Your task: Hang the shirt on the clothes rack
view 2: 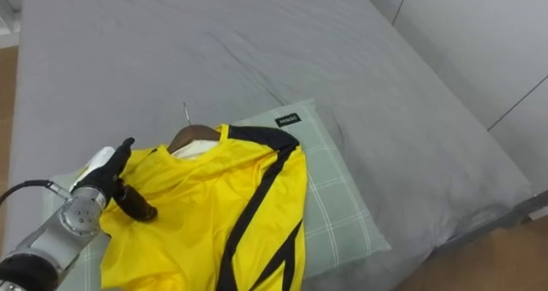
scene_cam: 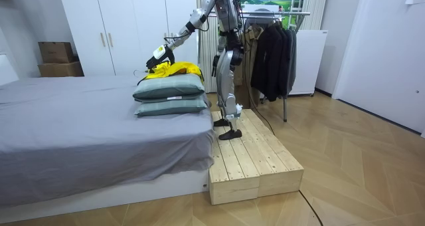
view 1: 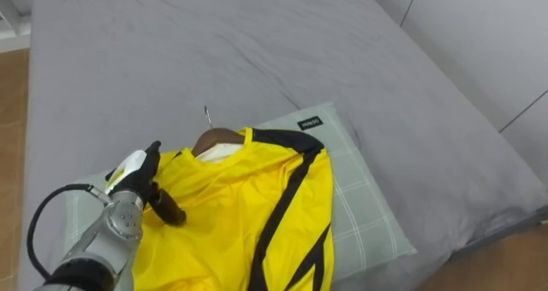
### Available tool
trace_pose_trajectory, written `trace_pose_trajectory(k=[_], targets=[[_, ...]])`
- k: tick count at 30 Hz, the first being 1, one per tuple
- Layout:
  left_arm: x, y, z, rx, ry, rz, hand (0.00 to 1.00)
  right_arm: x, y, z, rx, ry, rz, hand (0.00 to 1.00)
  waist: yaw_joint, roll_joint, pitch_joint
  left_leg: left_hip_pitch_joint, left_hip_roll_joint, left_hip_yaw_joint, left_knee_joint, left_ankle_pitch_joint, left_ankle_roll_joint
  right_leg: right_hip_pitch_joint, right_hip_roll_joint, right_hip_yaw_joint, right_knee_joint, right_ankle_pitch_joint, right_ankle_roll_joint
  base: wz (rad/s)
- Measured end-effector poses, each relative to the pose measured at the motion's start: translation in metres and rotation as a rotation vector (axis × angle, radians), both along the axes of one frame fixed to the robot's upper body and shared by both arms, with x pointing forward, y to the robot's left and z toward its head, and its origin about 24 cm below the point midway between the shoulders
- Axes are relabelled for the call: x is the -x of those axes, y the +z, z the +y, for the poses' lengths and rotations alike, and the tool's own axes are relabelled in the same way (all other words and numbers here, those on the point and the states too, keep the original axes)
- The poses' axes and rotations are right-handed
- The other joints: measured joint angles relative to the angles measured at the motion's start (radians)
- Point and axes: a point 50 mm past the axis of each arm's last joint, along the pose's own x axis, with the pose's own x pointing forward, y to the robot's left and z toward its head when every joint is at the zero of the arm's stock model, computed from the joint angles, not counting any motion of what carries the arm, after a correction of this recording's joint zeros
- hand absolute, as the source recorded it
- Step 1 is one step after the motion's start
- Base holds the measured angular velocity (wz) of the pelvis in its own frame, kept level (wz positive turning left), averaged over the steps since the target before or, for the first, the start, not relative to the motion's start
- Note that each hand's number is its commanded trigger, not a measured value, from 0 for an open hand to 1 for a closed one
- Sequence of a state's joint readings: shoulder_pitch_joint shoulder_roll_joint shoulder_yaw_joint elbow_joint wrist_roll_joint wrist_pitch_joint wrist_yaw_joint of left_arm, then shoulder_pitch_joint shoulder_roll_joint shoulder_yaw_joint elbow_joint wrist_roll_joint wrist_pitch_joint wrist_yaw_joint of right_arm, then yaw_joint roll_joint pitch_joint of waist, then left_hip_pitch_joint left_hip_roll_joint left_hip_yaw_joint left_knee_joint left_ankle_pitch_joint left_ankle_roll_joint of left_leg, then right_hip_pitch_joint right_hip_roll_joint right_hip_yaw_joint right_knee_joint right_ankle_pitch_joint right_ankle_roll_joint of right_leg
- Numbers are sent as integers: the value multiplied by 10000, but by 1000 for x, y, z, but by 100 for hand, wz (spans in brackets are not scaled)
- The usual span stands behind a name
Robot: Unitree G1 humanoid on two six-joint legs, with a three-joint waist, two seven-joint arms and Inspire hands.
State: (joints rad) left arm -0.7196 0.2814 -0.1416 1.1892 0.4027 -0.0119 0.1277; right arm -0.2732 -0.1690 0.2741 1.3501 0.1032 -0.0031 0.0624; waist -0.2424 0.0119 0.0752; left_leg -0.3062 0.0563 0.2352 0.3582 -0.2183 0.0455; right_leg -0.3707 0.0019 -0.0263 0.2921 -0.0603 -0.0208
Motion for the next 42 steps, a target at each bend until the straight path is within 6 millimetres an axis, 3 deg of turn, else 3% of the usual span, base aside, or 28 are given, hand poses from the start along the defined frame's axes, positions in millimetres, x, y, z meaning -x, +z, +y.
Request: trace_pose_trajectory(k=[33, 36, 42], targets=[[-6, 5, -11, 3, -347, -175, 0, 2, -1, 0, 49, -210, 11, 0, -271, -12, -17, -158, 6, 211, 317, 8, 2, -348, -18, 233, 437, -92, 24, -1], [-6, 7, -7, -78, -280, -199, 0, 4, -1, -1, 66, -159, -13, 0, -311, -39, -32, -307, 14, 257, 334, 6, 5, -527, -20, 249, 503, -92, 24, 0], [-1, 6, 19, -581, 442, 18, 0, 12, -3, -5, 139, -181, 10, 0, -524, -124, -31, -660, -26, 327, 552, 6, 6, -1071, -158, 312, 1081, -316, -4, 0]])
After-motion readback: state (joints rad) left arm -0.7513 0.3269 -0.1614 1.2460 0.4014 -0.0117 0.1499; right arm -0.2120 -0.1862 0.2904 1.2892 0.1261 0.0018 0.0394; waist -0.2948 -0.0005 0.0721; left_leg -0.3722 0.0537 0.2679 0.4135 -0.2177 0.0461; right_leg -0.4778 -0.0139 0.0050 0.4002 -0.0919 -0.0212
